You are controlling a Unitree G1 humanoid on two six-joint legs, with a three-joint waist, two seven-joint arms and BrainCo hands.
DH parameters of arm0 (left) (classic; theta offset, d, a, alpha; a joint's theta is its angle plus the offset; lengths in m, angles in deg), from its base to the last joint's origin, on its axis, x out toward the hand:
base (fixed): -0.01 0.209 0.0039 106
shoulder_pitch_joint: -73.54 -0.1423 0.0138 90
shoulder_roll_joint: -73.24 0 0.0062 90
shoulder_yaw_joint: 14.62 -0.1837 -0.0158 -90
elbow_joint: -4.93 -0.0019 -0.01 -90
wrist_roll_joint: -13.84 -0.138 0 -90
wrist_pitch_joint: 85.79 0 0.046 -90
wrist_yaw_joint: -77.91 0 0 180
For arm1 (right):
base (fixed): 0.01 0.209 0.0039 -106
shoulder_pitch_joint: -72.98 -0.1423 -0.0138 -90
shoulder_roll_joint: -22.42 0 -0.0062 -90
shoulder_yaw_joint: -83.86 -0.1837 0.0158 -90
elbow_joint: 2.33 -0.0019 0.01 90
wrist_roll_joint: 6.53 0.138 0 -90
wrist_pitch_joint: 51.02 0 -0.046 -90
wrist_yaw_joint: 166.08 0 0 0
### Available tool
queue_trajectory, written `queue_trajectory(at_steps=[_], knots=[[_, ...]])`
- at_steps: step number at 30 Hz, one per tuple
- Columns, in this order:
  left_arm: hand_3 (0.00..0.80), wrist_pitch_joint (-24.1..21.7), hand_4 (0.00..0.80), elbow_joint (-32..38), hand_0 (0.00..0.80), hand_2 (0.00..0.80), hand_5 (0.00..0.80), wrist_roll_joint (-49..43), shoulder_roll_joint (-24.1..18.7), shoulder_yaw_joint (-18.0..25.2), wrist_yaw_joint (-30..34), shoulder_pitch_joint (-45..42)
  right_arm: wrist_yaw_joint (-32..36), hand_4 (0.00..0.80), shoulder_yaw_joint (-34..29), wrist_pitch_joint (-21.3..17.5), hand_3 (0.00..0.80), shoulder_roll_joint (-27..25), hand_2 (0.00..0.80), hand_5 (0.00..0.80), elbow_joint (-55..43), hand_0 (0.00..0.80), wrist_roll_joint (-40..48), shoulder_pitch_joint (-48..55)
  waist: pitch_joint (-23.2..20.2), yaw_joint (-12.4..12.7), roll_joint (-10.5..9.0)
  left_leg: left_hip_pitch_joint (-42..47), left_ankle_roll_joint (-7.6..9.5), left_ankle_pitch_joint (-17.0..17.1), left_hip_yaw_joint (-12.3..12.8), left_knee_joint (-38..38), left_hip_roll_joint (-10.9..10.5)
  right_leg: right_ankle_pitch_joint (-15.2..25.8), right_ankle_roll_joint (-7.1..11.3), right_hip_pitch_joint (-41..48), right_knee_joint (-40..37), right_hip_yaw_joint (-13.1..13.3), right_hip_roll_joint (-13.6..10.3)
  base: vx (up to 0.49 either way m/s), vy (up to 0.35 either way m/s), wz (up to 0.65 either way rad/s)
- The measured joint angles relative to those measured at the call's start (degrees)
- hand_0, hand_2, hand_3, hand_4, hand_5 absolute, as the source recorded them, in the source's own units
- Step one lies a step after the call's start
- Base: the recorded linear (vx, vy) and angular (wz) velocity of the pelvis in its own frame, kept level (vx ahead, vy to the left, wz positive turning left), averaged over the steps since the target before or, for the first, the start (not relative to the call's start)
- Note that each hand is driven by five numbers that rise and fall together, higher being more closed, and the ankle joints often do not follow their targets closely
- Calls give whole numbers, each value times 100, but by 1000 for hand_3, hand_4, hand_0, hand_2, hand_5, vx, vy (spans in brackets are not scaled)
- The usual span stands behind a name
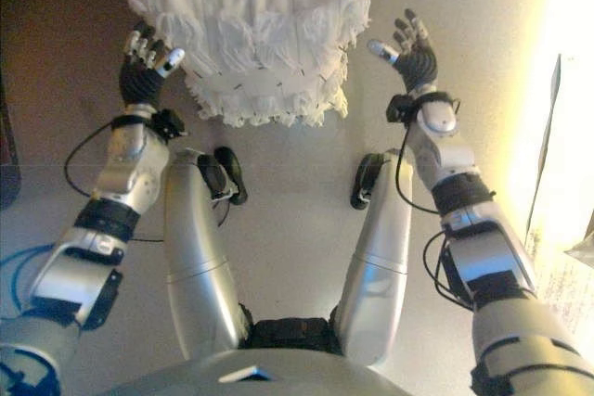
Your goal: Pick up the cushion and take it to the sofa
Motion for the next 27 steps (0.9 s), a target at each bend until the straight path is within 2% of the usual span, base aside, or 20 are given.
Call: queue_trajectory(at_steps=[6, 12, 18, 23, 27], knots=[[0, 554, 0, -664, 0, 0, 0, 740, -192, 2, 33, 486, 336, 0, 233, 419, 0, -32, 0, 0, 507, 0, 342, -272, 4, 1, 9, -165, -15, -160, -101, 640, 69, -249, 4, -190, 712, 205, -6, 95, 9, 3], [0, 1087, 0, -1608, 0, 0, 0, 1086, -259, -5, -5, 1080, 454, 0, 451, 545, 0, -28, 0, 0, 1079, 0, 364, -693, 3, -4, 9, -169, -23, -173, -169, 836, 72, -282, -2, -194, 941, 269, -6, 75, 16, 1], [0, 1328, 0, -2463, 0, 0, 0, 1364, -489, -1, -21, 1529, 694, 0, 478, 722, 0, -30, 0, 0, 1520, 0, 478, -1010, 3, -65, 9, -170, -12, -167, -172, 928, 52, -325, -34, -185, 1056, 297, -66, 64, 44, 4], [0, 1393, 0, -2597, 0, 0, 0, 1730, -589, -7, 411, 1545, 992, 0, 675, 954, 0, -65, 0, 0, 1523, 0, 478, -1047, 2, -108, 10, -171, 4, -159, -166, 987, 55, -350, -36, -183, 1142, 341, -120, 46, 59, 4], [0, 1712, 0, -2604, 0, 0, 0, 1623, -623, -265, 806, 1714, 1182, 0, 814, 1089, 0, -124, 0, 0, 1523, 0, 536, -1117, -4, -118, 19, -196, 7, -157, -148, 1013, 53, -351, -35, -193, 1162, 377, -138, 35, 74, 3]])
